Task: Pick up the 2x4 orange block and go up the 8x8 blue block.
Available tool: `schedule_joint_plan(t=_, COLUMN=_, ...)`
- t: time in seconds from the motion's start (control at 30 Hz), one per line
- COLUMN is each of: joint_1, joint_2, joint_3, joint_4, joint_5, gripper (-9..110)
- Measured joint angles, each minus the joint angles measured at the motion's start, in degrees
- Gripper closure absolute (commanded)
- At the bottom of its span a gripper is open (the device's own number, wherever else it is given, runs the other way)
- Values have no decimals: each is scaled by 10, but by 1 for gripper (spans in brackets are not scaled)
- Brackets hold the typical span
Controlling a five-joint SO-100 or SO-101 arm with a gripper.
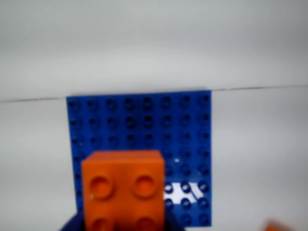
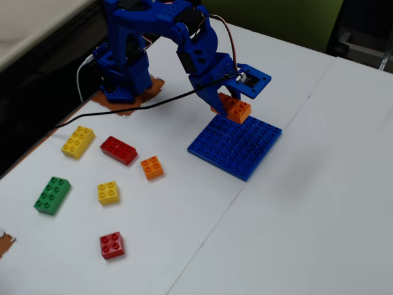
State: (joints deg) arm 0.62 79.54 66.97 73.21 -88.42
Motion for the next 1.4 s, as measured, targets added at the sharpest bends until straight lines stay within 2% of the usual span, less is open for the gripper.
schedule_joint_plan(t=1.4, joint_1=0, joint_2=12, joint_3=0, joint_4=-1, joint_5=5, gripper=101)
